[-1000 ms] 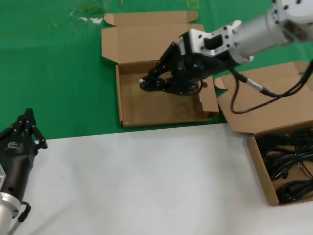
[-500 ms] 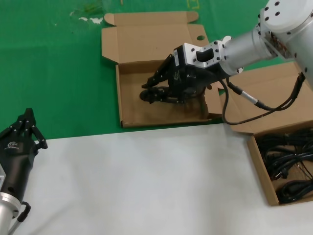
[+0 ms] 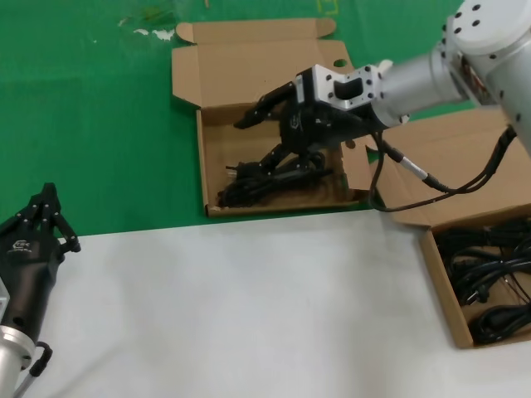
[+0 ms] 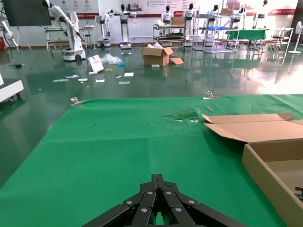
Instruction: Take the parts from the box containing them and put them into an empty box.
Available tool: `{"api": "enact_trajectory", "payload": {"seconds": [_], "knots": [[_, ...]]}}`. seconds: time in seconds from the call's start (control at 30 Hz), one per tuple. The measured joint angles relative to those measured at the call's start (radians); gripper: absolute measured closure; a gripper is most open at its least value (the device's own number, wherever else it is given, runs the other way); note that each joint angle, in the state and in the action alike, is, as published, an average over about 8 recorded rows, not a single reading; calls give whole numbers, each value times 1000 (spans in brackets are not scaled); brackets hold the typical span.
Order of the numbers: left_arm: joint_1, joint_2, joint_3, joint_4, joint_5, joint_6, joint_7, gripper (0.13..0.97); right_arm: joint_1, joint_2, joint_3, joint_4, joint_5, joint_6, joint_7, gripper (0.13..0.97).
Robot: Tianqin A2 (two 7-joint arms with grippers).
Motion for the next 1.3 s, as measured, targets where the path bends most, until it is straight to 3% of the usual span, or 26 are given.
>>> {"api": "enact_trajectory", "payload": {"seconds": [0.23, 0.57, 0.93, 1.17, 1.3], "knots": [[0, 0, 0, 0, 0, 0, 0, 957, -106, 90, 42, 238, 48, -17, 110, 624], [0, 0, 0, 0, 0, 0, 0, 957, -392, 224, 159, 643, 203, 28, 314, 404], [0, 0, 0, 0, 0, 0, 0, 929, -478, 230, 193, 717, 228, 103, 345, 214], [0, 0, 0, 0, 0, 0, 0, 912, -551, 218, 223, 757, 241, 195, 348, 187], [0, 0, 0, 0, 0, 0, 0, 856, -598, 210, 243, 782, 249, 254, 349, 150]]}}
